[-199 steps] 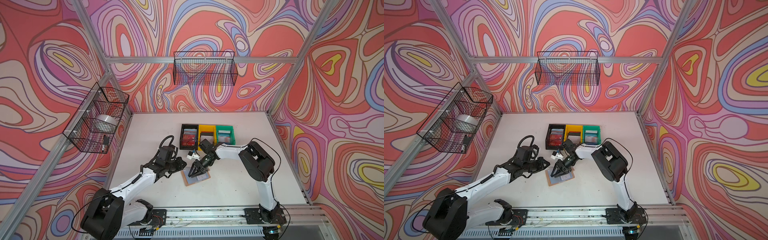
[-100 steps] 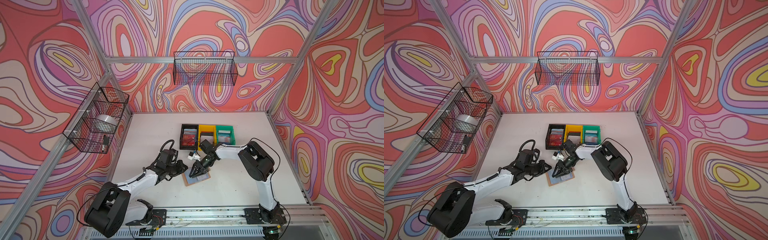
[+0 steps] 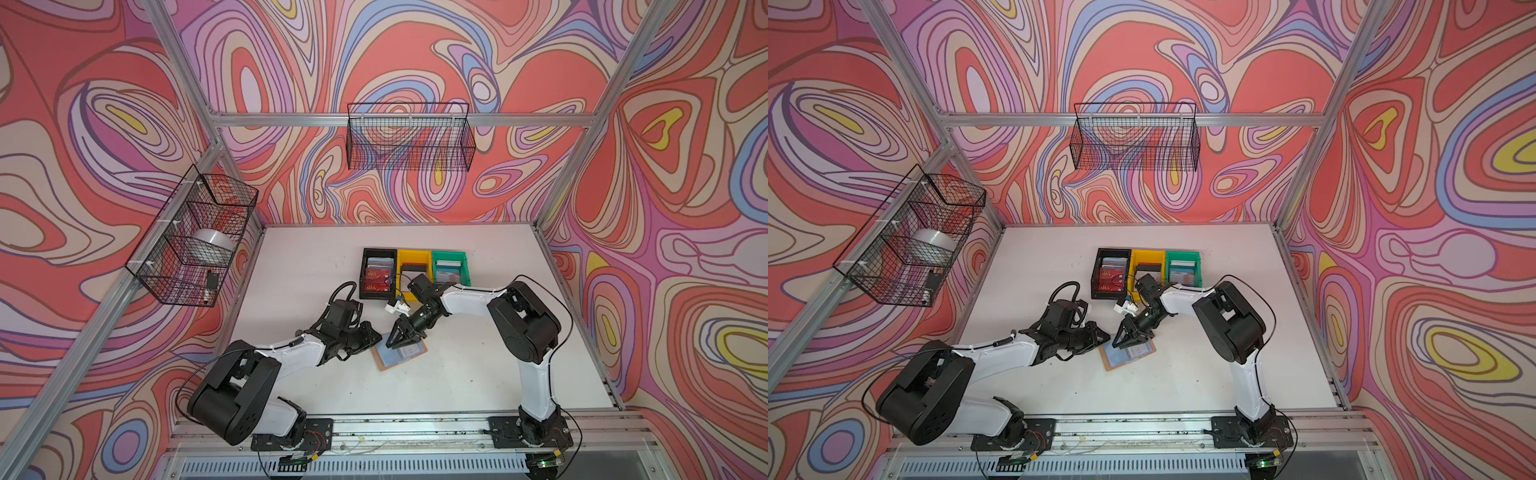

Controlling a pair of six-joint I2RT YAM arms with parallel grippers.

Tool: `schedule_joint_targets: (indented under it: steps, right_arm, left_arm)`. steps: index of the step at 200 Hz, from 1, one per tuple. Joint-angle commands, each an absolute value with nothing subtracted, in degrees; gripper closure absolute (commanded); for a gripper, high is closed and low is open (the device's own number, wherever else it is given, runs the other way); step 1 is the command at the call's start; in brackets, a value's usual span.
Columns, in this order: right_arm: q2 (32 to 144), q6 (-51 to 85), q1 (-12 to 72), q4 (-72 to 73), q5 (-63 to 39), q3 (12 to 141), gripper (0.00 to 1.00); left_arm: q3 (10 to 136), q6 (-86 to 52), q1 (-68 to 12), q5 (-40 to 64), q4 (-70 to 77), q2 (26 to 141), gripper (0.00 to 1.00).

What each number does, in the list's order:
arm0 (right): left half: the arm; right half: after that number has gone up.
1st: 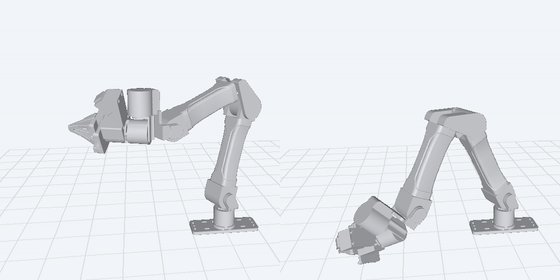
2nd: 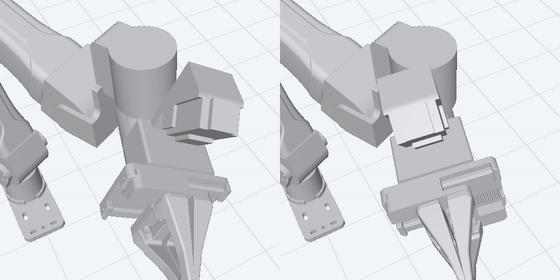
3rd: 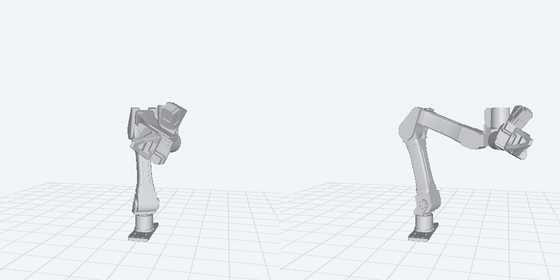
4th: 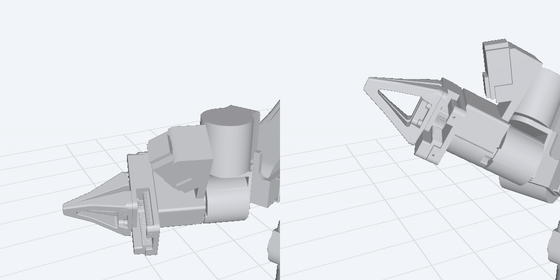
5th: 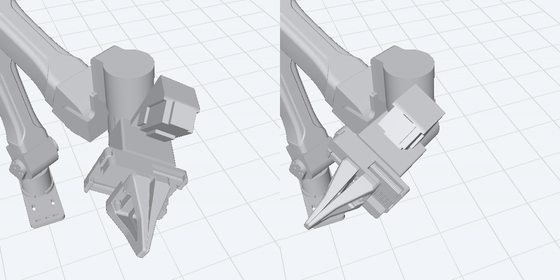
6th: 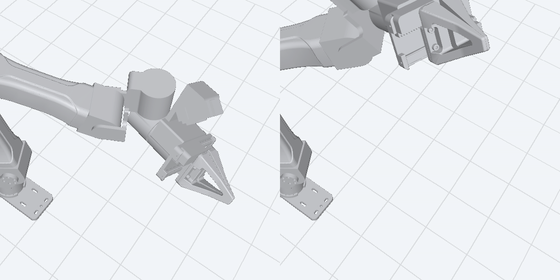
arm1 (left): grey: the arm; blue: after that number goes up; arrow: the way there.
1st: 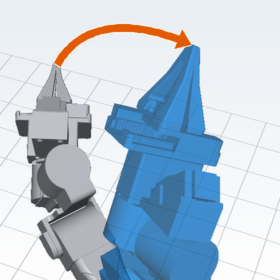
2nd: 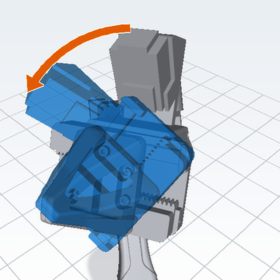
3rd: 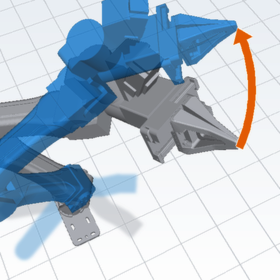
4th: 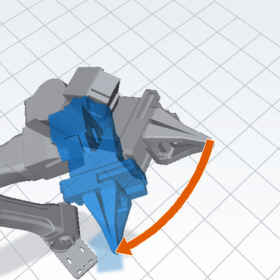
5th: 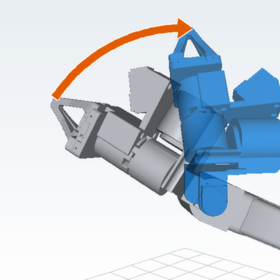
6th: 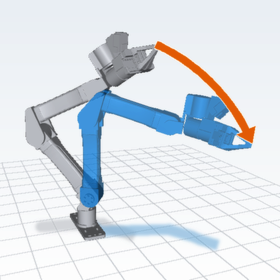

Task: Take the credit cards out of the card holder
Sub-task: Flip over the card slot on the card holder.

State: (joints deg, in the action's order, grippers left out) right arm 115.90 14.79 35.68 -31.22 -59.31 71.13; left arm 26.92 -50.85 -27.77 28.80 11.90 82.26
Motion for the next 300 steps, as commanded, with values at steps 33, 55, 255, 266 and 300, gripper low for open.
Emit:
schedule_joint_targets:
  steps: [33,55,255,266,300]
  right_arm:
    - [112.28,11.68,32.47,-37.37,-53.85,71.89,0.63]
    - [113.4,10.02,31.16,-40.55,-48.73,71.36,0.63]
    - [116.69,10.9,30.15,-38.05,-45.97,67.59,0.64]
    - [116.63,10.94,30.15,-37.89,-45.94,67.5,0.64]
    - [117.31,11.07,30.15,-37.9,-45.87,67.61,0.64]
  left_arm:
    - [27.0,-52.95,-29.41,29.93,19.86,89.39,0.85]
    - [27.59,-52.93,-29.63,30.02,19.87,89.71,0.85]
    - [26.5,-53.09,-35.46,28.47,32.95,96.11,0.73]
    - [26.45,-53.08,-35.56,28.46,32.97,96.45,0.74]
    - [26.82,-52.21,-35.95,28.63,32.98,97.68,0.75]
